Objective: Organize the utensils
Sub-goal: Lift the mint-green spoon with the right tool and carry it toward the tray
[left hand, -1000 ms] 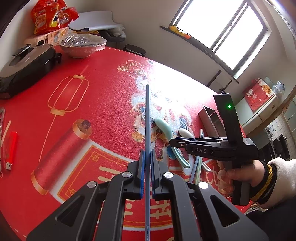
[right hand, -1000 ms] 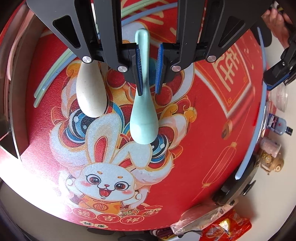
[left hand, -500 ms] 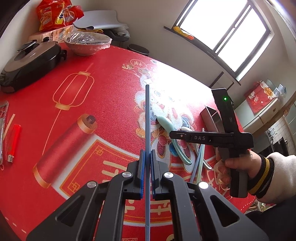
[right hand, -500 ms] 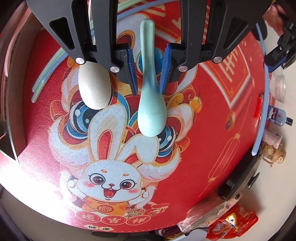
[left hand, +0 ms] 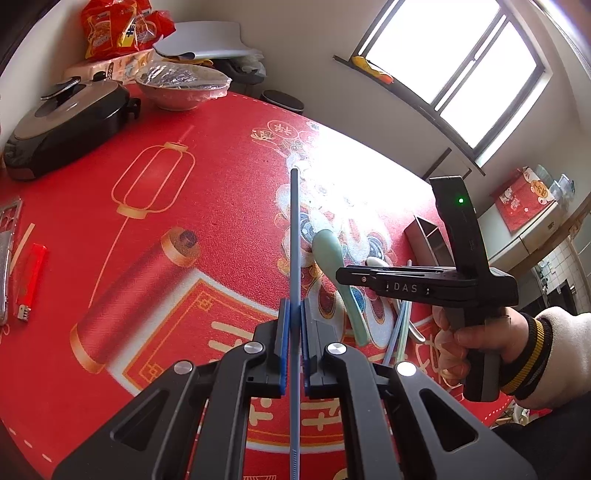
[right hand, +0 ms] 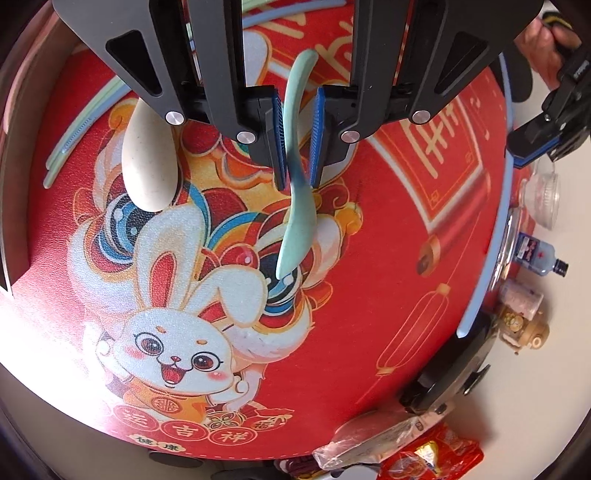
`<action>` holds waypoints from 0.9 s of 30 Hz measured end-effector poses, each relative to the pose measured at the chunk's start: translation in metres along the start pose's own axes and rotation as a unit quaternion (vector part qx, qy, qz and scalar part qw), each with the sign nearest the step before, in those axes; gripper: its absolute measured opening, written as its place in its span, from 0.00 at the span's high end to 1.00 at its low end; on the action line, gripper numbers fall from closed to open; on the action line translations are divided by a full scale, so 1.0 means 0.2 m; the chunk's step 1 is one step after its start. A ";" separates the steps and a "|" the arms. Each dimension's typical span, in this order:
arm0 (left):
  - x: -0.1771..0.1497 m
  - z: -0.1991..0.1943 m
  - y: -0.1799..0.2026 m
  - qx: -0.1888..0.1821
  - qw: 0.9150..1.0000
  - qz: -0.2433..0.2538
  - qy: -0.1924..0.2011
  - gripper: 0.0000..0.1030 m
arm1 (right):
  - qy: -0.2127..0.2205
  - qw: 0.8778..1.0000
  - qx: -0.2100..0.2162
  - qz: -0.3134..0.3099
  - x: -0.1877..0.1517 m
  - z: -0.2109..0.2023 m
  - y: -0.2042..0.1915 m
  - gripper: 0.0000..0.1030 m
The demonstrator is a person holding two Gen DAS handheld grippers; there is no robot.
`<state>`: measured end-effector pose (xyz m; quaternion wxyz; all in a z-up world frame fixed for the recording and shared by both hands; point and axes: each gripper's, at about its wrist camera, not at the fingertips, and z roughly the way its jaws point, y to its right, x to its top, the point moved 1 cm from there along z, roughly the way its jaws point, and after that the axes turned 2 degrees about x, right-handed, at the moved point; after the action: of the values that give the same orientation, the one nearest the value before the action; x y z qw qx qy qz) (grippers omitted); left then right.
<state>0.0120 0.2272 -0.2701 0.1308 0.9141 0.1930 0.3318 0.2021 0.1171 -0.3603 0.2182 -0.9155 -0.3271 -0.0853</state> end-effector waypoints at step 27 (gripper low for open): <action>-0.03 0.03 -0.02 0.002 1.000 -0.008 -0.011 0.95 | -0.028 0.999 0.009 -0.042 -0.12 0.07 -0.13 0.64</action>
<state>0.0106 0.2266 -0.2791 0.1333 0.9166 0.1992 0.3201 0.1678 0.1277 -0.3716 0.2138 -0.9007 -0.3724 -0.0656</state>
